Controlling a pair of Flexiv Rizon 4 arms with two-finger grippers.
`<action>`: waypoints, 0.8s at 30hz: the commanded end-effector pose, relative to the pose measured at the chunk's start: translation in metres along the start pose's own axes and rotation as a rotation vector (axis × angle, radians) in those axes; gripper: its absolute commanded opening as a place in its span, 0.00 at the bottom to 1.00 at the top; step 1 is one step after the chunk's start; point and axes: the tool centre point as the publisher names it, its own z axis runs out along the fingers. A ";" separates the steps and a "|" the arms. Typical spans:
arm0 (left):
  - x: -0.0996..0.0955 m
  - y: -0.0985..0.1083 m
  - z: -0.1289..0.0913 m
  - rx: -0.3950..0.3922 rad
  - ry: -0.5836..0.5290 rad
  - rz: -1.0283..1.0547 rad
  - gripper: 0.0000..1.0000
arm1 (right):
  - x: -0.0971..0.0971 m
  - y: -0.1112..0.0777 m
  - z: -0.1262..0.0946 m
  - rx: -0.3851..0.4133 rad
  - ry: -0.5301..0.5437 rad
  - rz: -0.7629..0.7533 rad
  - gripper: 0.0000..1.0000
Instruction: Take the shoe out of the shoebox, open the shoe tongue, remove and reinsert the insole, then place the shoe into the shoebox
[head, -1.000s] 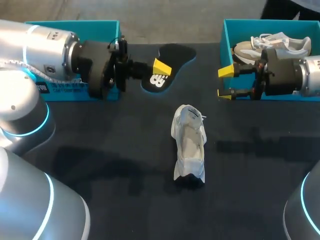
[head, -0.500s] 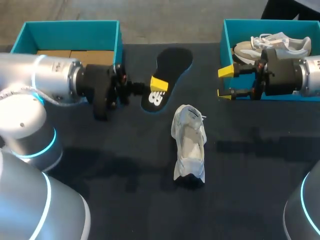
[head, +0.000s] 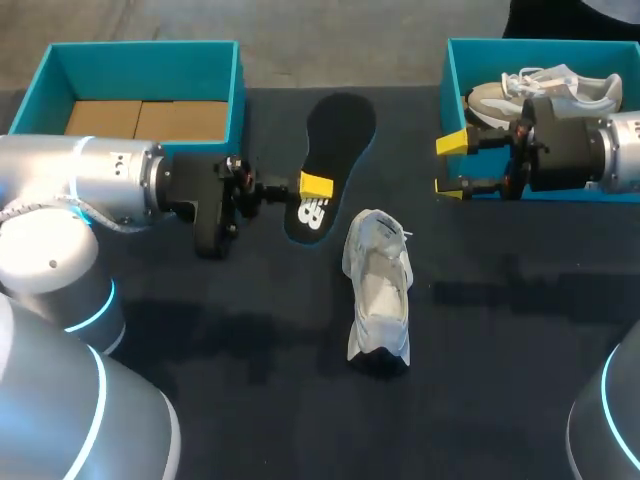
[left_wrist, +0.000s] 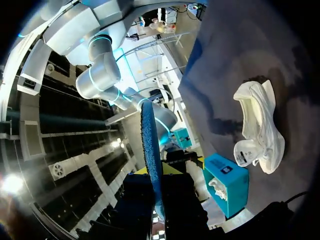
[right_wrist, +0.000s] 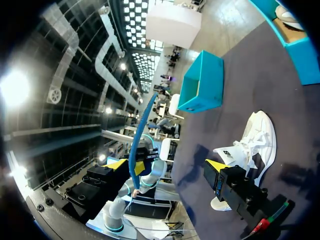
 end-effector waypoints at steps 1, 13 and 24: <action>0.000 -0.013 -0.012 -0.038 0.016 0.001 0.00 | -0.001 0.000 0.001 -0.001 -0.001 0.000 1.00; 0.006 -0.017 -0.020 -0.087 0.035 0.015 0.00 | -0.001 0.000 0.001 -0.001 -0.001 0.000 1.00; 0.006 -0.017 -0.020 -0.087 0.035 0.015 0.00 | -0.001 0.000 0.001 -0.001 -0.001 0.000 1.00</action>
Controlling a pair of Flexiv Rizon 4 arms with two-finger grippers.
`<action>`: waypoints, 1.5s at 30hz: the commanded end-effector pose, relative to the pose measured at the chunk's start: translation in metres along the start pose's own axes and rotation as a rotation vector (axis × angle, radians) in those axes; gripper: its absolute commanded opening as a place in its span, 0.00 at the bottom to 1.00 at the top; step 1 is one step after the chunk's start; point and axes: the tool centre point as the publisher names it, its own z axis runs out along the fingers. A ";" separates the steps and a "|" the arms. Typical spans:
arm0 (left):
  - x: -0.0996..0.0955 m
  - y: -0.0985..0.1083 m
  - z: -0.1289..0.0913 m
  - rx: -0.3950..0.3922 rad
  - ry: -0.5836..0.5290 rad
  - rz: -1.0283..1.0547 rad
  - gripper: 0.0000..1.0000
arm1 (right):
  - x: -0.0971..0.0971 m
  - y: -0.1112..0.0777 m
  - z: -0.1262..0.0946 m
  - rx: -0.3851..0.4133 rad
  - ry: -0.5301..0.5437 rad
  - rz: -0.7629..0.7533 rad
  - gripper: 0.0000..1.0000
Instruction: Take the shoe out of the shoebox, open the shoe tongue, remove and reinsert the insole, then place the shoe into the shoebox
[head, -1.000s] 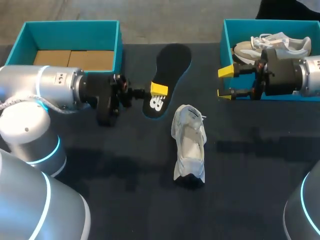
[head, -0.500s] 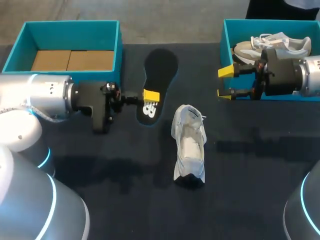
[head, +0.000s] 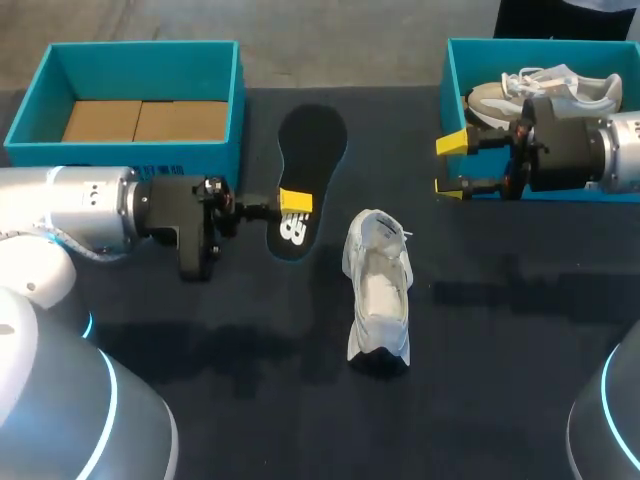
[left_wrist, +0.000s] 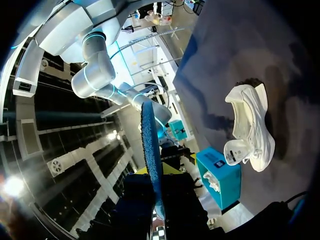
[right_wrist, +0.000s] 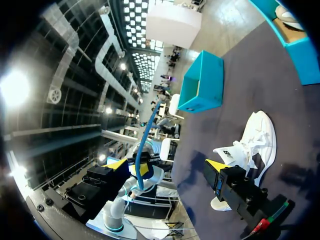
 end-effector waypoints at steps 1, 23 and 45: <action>0.000 -0.001 0.001 -0.004 0.000 0.002 0.00 | -0.001 0.000 0.002 -0.001 -0.001 0.000 1.00; 0.000 -0.001 0.001 -0.004 0.000 0.002 0.00 | 0.017 0.040 0.015 -0.066 0.033 0.098 1.00; 0.000 -0.001 0.001 -0.004 0.000 0.002 0.00 | 0.034 0.047 0.109 -0.033 0.038 0.191 1.00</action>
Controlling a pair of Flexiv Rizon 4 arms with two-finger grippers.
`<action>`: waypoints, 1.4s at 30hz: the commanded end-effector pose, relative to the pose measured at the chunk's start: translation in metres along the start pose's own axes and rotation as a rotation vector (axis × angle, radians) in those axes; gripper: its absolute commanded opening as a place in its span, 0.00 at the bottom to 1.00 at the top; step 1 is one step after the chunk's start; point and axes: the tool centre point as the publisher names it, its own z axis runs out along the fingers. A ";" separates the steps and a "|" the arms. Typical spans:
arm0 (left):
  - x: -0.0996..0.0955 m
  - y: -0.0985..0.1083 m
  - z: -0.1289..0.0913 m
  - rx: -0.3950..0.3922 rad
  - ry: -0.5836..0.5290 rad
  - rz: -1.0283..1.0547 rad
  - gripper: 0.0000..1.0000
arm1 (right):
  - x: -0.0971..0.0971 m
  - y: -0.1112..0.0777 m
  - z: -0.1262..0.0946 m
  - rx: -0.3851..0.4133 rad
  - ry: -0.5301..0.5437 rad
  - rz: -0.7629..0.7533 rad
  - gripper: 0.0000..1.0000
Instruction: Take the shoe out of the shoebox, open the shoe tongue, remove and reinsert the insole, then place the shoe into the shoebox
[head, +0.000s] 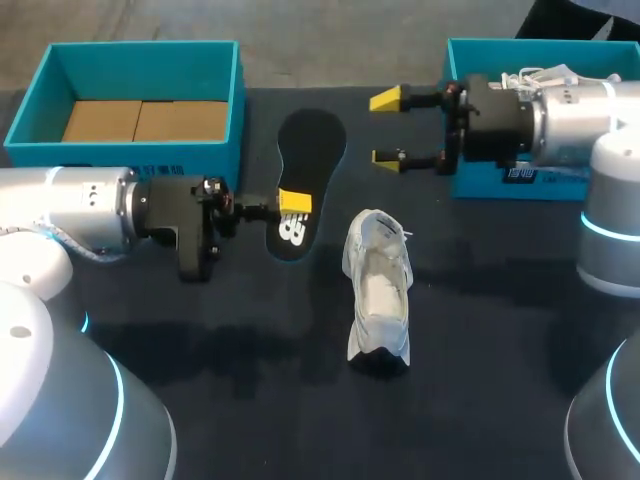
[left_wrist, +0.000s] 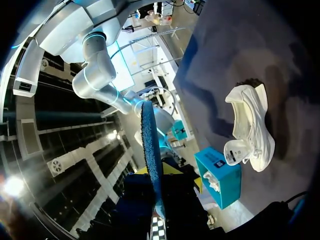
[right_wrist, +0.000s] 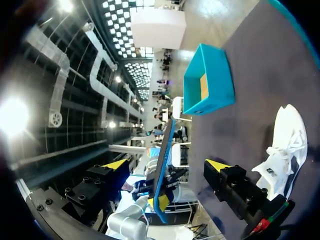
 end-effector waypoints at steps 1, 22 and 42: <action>0.001 -0.001 0.002 -0.004 -0.001 0.002 0.00 | 0.000 0.003 0.025 0.001 -0.006 0.004 0.96; 0.001 -0.001 0.002 -0.004 -0.001 0.002 0.00 | 0.010 -0.018 0.056 -0.004 -0.020 0.031 0.42; 0.001 -0.001 0.002 -0.004 -0.001 0.002 0.00 | 0.013 -0.033 0.064 -0.010 -0.029 0.050 0.16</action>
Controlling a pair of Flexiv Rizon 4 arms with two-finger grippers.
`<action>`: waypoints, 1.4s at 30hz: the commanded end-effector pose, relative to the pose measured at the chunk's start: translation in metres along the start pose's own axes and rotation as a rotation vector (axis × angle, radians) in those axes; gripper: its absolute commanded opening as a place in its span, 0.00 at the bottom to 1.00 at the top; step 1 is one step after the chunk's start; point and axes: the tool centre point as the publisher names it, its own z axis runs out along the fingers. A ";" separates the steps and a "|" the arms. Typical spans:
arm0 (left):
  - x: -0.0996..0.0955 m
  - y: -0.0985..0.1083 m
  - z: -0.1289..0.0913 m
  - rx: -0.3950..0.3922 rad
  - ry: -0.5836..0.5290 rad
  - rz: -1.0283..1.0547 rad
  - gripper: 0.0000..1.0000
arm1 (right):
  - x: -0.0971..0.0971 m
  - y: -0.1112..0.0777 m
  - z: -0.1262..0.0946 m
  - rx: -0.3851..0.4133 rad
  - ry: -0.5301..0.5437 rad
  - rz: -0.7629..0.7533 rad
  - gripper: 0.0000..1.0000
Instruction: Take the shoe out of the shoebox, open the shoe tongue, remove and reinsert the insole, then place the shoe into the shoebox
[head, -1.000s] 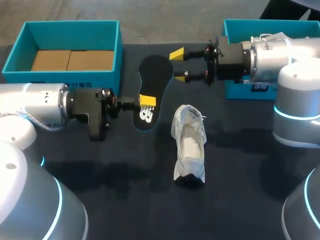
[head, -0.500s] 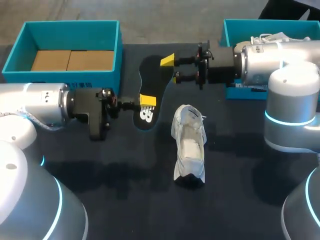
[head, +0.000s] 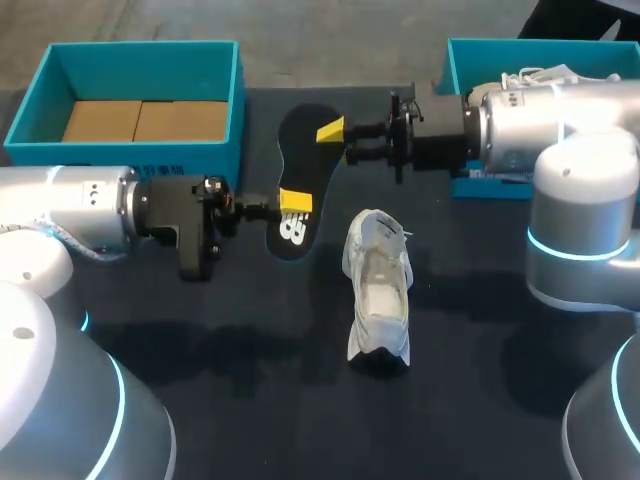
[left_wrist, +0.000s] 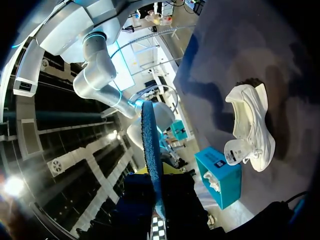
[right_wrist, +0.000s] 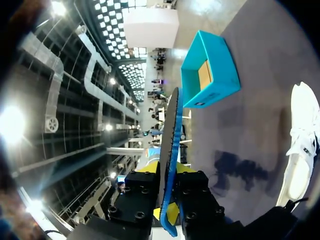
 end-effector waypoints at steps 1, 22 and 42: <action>0.000 -0.002 0.001 -0.005 -0.001 0.003 0.00 | -0.001 -0.003 0.005 -0.008 0.002 0.001 0.16; 0.000 -0.002 0.001 -0.005 -0.001 0.003 0.29 | -0.007 0.003 0.006 -0.017 0.018 0.026 0.00; 0.006 0.000 -0.027 0.005 0.071 -0.029 1.00 | -0.021 0.013 -0.009 -0.015 0.038 0.020 0.00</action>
